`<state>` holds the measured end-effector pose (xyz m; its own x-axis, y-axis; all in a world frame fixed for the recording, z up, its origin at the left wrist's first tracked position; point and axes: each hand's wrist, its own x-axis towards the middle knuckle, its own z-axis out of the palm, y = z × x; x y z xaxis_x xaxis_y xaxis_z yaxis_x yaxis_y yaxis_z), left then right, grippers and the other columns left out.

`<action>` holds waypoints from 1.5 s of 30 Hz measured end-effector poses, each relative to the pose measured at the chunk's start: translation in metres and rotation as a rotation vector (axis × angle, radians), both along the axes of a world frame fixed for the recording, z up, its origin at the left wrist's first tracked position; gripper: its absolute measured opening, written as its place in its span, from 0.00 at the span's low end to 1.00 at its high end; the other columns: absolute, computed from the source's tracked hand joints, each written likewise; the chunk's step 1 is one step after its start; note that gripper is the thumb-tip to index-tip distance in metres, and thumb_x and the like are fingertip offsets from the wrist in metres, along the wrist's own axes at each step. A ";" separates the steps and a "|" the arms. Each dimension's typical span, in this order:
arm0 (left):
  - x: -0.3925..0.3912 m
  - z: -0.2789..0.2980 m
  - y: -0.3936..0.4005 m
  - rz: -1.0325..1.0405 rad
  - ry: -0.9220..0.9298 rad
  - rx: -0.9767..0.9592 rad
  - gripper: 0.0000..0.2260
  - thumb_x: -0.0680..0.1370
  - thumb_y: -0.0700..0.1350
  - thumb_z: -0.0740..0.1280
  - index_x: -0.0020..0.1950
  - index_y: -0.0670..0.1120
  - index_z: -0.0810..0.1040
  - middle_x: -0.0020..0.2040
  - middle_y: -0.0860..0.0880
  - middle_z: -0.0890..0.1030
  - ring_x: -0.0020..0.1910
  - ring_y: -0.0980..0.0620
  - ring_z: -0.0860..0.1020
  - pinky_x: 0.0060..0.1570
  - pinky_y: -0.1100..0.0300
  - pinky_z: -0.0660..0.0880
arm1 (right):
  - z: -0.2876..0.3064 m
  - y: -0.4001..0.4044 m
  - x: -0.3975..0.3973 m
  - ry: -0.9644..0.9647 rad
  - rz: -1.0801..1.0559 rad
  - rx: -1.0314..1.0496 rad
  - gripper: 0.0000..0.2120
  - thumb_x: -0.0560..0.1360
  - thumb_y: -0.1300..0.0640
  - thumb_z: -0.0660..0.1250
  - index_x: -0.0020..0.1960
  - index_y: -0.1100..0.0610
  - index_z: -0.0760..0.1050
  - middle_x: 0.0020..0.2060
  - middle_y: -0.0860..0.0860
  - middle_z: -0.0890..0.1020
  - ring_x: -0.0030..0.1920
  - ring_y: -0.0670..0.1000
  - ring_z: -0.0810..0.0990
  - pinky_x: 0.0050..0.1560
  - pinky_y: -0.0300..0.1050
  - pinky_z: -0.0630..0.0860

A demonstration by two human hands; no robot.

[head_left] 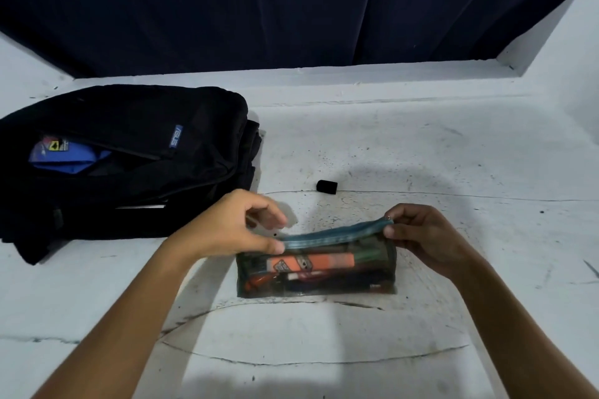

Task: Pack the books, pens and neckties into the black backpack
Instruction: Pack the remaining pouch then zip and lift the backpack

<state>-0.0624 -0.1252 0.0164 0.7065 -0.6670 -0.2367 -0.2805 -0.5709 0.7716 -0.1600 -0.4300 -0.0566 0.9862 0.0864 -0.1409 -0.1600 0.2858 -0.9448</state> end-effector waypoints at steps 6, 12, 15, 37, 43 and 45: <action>-0.011 0.003 -0.098 -0.147 -0.126 -0.034 0.12 0.75 0.48 0.73 0.58 0.50 0.83 0.49 0.53 0.84 0.49 0.59 0.81 0.53 0.64 0.77 | 0.004 0.004 -0.007 -0.063 -0.044 -0.021 0.22 0.54 0.47 0.85 0.40 0.59 0.85 0.40 0.57 0.85 0.44 0.55 0.84 0.42 0.44 0.82; -0.020 -0.010 -0.135 -0.156 -0.133 -0.082 0.06 0.74 0.44 0.74 0.50 0.45 0.86 0.43 0.55 0.84 0.41 0.67 0.79 0.43 0.75 0.71 | 0.011 0.004 -0.020 -0.132 -0.130 -0.206 0.13 0.61 0.49 0.80 0.42 0.55 0.86 0.41 0.58 0.86 0.44 0.56 0.83 0.46 0.47 0.81; -0.020 -0.009 -0.139 -0.135 -0.157 -0.091 0.03 0.73 0.42 0.75 0.46 0.44 0.87 0.37 0.57 0.83 0.38 0.67 0.79 0.41 0.75 0.70 | 0.014 0.005 -0.021 -0.136 -0.195 -0.305 0.03 0.65 0.61 0.75 0.39 0.56 0.85 0.37 0.55 0.86 0.40 0.53 0.84 0.43 0.42 0.80; -0.032 -0.016 -0.129 -0.275 -0.354 -0.120 0.03 0.77 0.42 0.70 0.45 0.44 0.80 0.41 0.59 0.77 0.43 0.63 0.74 0.41 0.72 0.67 | 0.009 -0.001 -0.018 -0.152 -0.112 -0.227 0.03 0.68 0.71 0.72 0.41 0.66 0.80 0.32 0.52 0.82 0.35 0.47 0.79 0.39 0.37 0.76; -0.032 -0.021 -0.126 -0.317 -0.432 -0.141 0.04 0.79 0.42 0.68 0.46 0.42 0.79 0.44 0.51 0.78 0.44 0.56 0.74 0.44 0.63 0.71 | 0.006 0.000 -0.019 -0.158 -0.115 -0.198 0.08 0.64 0.63 0.74 0.40 0.65 0.80 0.33 0.54 0.82 0.36 0.50 0.80 0.41 0.42 0.77; -0.033 -0.022 -0.126 -0.280 -0.401 -0.163 0.02 0.78 0.41 0.69 0.46 0.43 0.79 0.43 0.52 0.79 0.44 0.57 0.75 0.42 0.67 0.71 | 0.005 0.000 -0.018 -0.140 -0.117 -0.165 0.12 0.62 0.58 0.78 0.40 0.64 0.81 0.35 0.56 0.83 0.38 0.52 0.81 0.43 0.44 0.79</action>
<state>-0.0953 -0.2516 -0.0058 0.5094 -0.8493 0.1387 -0.6975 -0.3131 0.6446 -0.1779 -0.4303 -0.0519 0.9991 -0.0425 -0.0050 0.0008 0.1344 -0.9909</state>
